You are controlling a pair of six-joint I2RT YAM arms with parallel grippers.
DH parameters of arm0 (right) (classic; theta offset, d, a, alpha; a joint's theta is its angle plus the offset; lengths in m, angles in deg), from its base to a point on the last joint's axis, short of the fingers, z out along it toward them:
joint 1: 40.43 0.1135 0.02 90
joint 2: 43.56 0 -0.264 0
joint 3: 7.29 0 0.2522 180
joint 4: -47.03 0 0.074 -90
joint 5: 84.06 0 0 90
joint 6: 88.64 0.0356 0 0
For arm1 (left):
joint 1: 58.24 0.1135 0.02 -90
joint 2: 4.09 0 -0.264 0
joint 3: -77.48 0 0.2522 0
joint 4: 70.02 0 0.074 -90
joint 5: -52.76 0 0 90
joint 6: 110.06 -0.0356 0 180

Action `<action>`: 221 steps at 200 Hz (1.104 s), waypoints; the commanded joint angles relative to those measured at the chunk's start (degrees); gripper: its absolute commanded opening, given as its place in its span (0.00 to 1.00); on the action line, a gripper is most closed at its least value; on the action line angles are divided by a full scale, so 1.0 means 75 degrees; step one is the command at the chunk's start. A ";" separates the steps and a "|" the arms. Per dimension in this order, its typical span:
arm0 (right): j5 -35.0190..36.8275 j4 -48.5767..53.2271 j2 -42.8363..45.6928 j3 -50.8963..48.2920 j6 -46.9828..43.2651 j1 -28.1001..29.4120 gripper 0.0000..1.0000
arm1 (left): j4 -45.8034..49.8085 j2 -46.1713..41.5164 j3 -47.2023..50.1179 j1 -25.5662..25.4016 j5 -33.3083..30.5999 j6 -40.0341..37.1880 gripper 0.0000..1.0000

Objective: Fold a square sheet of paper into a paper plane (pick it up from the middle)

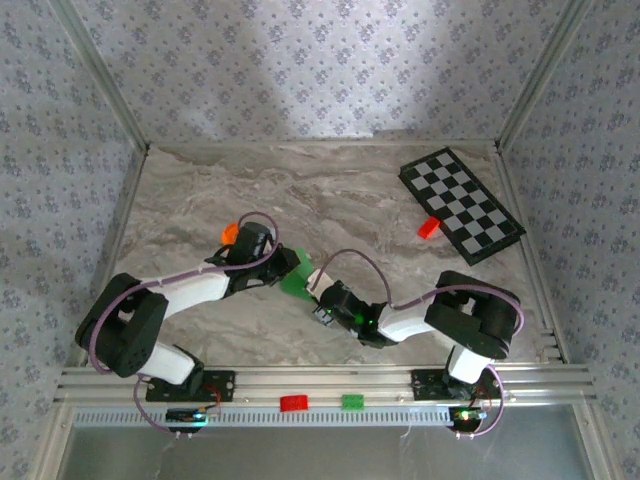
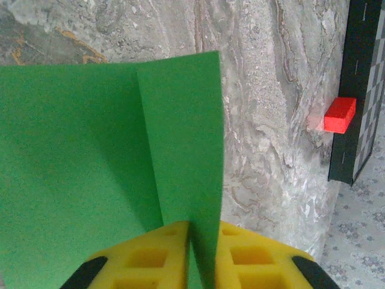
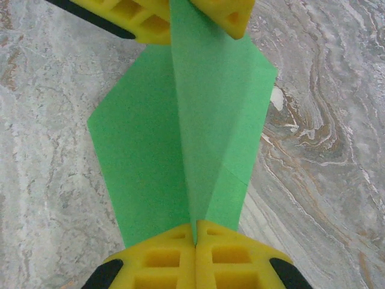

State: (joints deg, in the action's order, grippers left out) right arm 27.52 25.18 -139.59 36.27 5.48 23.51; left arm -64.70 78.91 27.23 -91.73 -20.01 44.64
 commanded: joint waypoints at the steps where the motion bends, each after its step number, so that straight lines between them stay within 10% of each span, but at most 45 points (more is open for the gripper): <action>1: -0.0343 0.0010 0.0042 -0.0072 0.0416 -0.0125 0.07 | 0.0465 -0.0169 -0.0267 0.0009 -0.0134 -0.0239 0.29; 77: -0.0780 -0.0032 0.0051 -0.0068 0.0614 -0.0305 0.21 | 0.1121 -0.0481 -0.0223 0.0165 -0.0440 -0.0396 0.37; 221: -0.0676 -0.0374 0.0194 -0.0202 0.0439 -0.0260 0.25 | 0.1044 -0.0369 -0.0232 0.0163 -0.0351 -0.0405 0.10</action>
State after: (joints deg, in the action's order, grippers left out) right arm 21.90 23.93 -139.57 35.70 9.32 21.52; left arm -57.64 75.54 26.53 -90.71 -22.74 42.06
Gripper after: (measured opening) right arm 0.251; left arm 0.112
